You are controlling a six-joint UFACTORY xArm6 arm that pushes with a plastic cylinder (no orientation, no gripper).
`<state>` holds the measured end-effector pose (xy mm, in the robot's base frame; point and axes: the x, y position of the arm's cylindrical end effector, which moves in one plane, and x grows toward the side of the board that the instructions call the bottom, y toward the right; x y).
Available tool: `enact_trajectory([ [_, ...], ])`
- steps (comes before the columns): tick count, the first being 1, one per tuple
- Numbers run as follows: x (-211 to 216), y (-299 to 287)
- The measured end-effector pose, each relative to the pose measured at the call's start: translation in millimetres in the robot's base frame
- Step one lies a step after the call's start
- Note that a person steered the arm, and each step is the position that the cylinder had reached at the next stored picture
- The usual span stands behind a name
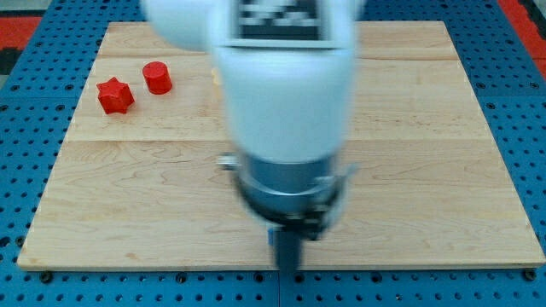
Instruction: Move the blue triangle below the blue cube
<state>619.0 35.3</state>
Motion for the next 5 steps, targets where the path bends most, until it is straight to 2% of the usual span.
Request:
enact_trajectory([
  [1,0.0,56.7],
  [4,-9.4,-1.5],
  [5,-24.8,-29.8],
])
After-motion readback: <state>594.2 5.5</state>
